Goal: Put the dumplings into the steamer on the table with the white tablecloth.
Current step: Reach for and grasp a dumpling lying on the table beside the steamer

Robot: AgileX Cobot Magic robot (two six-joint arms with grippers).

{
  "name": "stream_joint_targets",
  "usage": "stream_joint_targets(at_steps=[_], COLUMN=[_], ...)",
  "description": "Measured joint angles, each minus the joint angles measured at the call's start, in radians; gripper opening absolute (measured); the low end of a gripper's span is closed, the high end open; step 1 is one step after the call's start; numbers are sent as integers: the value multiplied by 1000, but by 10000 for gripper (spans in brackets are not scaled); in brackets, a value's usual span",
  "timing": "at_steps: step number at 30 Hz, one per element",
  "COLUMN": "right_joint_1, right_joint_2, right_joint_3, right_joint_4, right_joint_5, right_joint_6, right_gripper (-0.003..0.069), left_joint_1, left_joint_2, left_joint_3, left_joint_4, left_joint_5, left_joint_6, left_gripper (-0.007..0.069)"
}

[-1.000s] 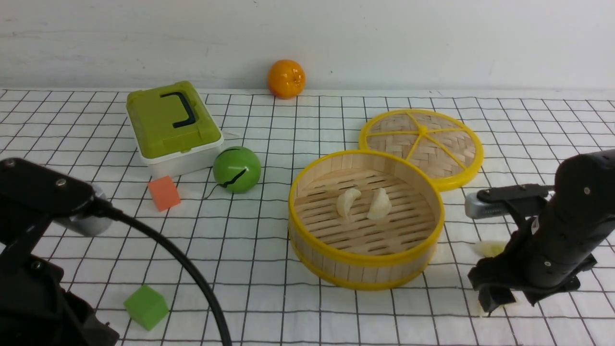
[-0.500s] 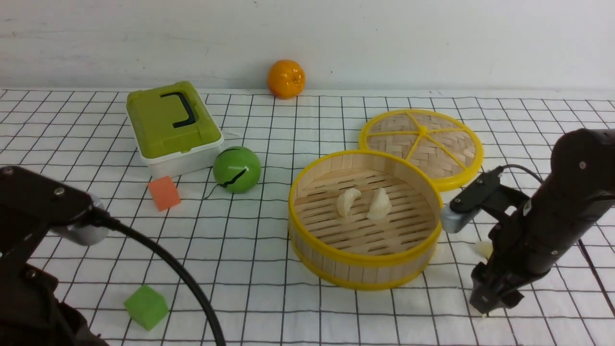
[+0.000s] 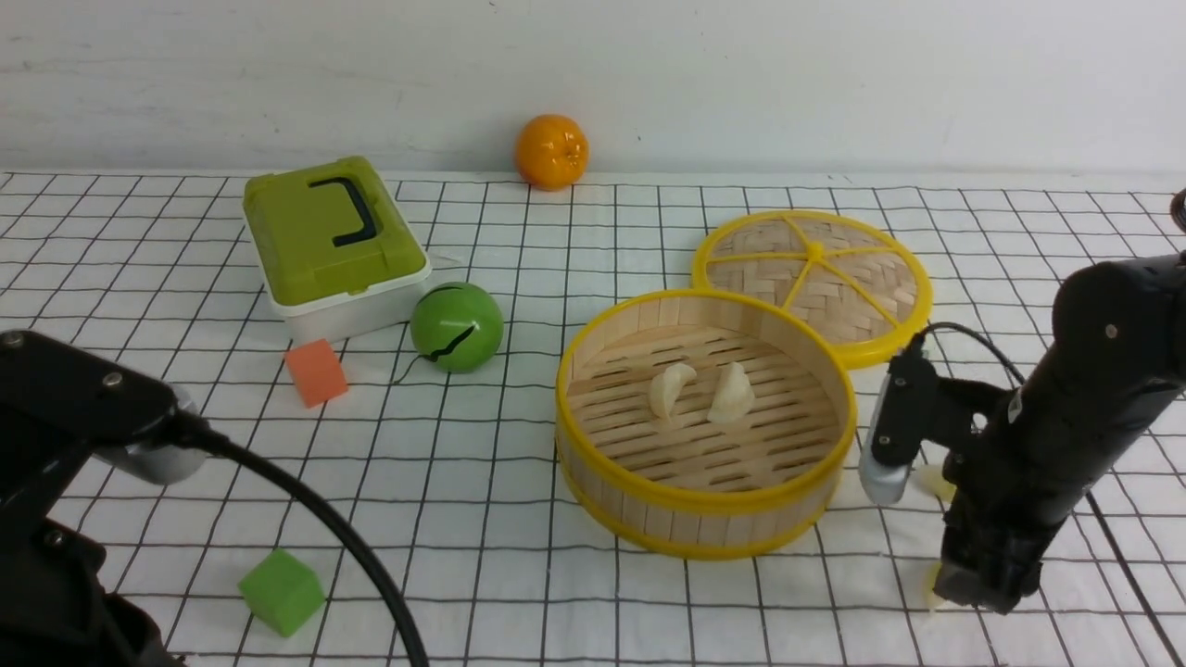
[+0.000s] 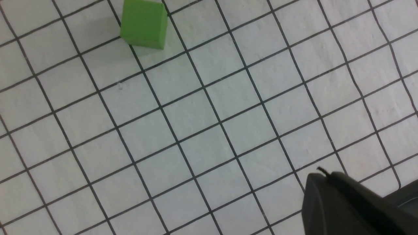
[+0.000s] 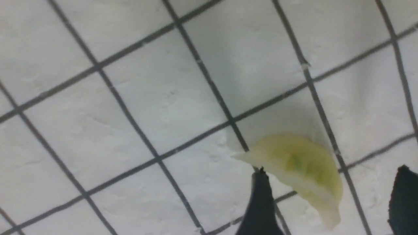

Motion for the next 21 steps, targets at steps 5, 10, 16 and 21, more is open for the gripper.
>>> stream_joint_targets(at_steps=[5, 10, 16, 21], right_joint_1=[0, 0, 0, 0], right_joint_2=[51, 64, 64, 65], right_joint_3=[0, 0, 0, 0], right_joint_4=[77, 24, -88, -107], right_joint_5=[1, -3, -3, -3], right_joint_6=[-275, -310, -315, -301], right_gripper=[417, 379, 303, 253], left_joint_1=[0, 0, 0, 0], left_joint_2=[0, 0, 0, 0], left_joint_3=[0, 0, 0, 0], left_joint_4=[0, 0, 0, -6], left_joint_5=[8, 29, 30, 34], left_joint_6=[0, 0, 0, 0], left_gripper=[-13, -13, -13, -13])
